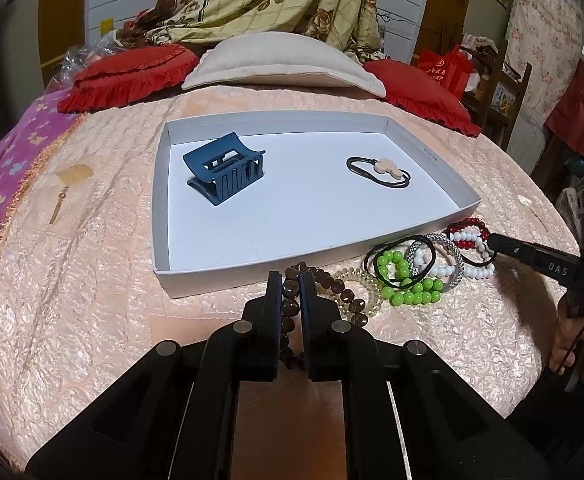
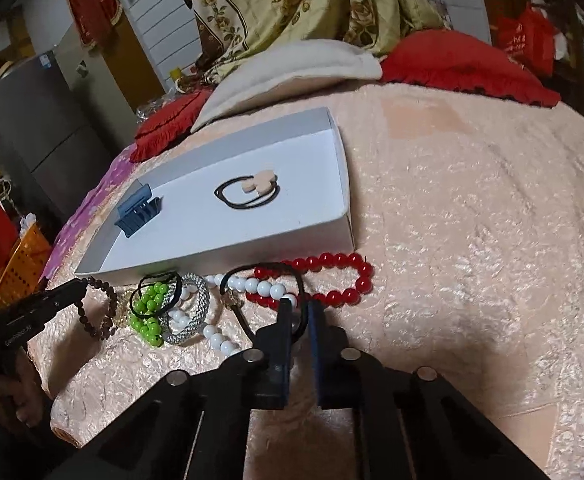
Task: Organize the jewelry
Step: 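Grasp a black hair tie with the right gripper while the left holds the bracelet, then lower the bracelet into the tray and open the left gripper while the right places the hair tie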
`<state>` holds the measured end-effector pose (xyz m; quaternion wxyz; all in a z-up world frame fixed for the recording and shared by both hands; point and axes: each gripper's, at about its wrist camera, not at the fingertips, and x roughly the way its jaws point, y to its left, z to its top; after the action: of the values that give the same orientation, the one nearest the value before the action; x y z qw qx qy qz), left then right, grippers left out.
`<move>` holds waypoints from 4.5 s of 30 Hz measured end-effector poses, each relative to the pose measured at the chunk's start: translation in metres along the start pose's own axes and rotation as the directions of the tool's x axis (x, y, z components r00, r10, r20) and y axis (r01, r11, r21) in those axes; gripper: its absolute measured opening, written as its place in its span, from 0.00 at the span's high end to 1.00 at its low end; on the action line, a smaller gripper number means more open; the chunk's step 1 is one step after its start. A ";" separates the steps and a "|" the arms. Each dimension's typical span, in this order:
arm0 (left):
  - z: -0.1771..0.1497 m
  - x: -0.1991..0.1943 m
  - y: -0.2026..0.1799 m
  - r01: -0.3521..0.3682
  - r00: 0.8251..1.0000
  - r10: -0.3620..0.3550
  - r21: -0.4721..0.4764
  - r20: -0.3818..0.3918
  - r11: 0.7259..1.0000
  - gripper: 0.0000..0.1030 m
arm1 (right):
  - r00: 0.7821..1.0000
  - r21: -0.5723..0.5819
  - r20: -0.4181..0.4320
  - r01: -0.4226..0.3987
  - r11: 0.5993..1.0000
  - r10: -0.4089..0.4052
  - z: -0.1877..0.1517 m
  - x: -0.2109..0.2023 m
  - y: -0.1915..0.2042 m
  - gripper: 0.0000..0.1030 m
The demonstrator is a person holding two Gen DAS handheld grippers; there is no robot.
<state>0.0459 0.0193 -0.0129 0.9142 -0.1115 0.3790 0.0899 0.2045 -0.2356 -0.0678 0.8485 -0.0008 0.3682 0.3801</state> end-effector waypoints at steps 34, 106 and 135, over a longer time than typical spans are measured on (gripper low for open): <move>0.004 -0.015 -0.003 0.060 0.997 -0.059 -0.014 0.041 0.998 0.93 | 0.991 -0.104 0.113 0.078 0.992 -0.066 0.000 -0.030 0.023 0.97; 0.072 0.030 0.031 0.130 0.991 -0.118 -0.226 0.066 0.965 0.93 | 0.992 -0.048 0.042 -0.118 0.992 0.120 0.096 0.036 0.053 0.97; 0.053 0.019 0.027 -0.017 0.997 0.028 -0.163 0.068 0.987 0.65 | 0.993 -0.087 0.117 0.014 0.996 -0.004 0.079 0.021 0.035 0.49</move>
<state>0.0877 0.0613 0.0066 0.9138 -0.1780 0.3393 0.1345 0.2403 -0.1750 -0.0132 0.8694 -0.0175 0.3007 0.3917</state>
